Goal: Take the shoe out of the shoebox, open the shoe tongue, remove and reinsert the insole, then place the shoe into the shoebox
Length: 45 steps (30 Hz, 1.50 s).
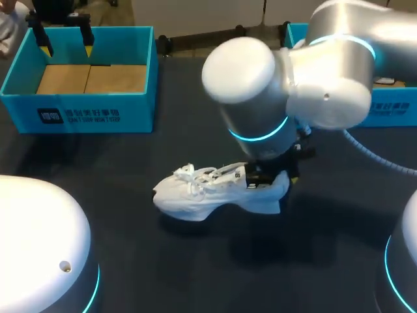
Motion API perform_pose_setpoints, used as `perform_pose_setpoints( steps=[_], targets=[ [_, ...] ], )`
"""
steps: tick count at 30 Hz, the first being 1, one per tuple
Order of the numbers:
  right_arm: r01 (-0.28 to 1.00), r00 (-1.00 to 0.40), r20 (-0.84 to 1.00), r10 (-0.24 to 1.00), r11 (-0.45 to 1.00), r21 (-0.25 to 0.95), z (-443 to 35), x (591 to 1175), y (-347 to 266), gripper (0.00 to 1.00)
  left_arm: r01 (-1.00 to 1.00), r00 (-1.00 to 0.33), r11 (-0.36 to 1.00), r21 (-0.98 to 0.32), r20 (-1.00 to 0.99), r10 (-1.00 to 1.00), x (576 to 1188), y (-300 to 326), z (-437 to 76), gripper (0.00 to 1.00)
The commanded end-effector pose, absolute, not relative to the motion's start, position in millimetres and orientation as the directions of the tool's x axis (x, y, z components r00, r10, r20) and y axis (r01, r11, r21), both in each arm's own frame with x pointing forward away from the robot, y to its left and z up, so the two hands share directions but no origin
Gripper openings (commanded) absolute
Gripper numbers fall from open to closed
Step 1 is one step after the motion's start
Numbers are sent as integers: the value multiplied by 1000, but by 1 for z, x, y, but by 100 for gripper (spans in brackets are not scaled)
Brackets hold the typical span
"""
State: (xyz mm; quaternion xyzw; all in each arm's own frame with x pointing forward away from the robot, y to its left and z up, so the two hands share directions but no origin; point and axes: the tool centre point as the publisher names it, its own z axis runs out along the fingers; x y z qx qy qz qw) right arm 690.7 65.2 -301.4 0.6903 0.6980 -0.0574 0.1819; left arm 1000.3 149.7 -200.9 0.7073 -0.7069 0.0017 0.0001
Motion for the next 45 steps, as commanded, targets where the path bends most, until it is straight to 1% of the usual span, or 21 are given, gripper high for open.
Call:
perform_pose_setpoints(
  steps=[1,8,13,21,23,24,25,26,31,34,42,45],
  targets=[
    [983,14,-345,938,50,176,-329,699,69,0,-1000,0,0,-1,1,-1000,1000,150,-201,100],
    [982,4,-362,932,65,179,-355,702,68,0,-1000,0,0,-1,1,-1000,1000,150,-201,100],
    [984,11,-332,943,50,173,-367,703,67,0,-1000,0,0,-1,1,-1000,1000,150,-201,100],
    [983,-1,-341,940,62,170,-377,706,68,0,-1000,0,0,-1,1,-1000,1000,150,-201,100],
    [983,-1,-348,938,65,172,-379,707,68,33,-1000,0,0,-1,1,-1000,1000,150,-201,100],
    [983,0,-350,937,64,172,-379,708,68,55,-1000,0,0,-1,1,-1000,1000,150,-201,100],
    [983,1,-349,937,63,171,-378,708,68,96,-1000,0,0,-1,1,-1000,1000,150,-201,100],
    [983,1,-349,937,62,171,-377,709,68,100,-1000,0,0,-1,1,-1000,1000,150,-201,100],
    [983,-1,-342,940,64,172,-363,707,67,100,-1000,0,0,-1,1,-1000,1000,150,-201,100],
    [981,-27,-330,944,89,173,-348,705,68,100,-1000,0,0,-1,1,-1000,1000,150,-201,100],
    [961,-125,-319,939,194,195,-308,707,70,100,-1000,0,0,-1,1,-1000,1000,150,-201,100],
    [938,-191,-316,929,268,219,-292,709,70,100,-1000,0,0,-1,1,-1000,1000,150,-201,100]
  ],
)
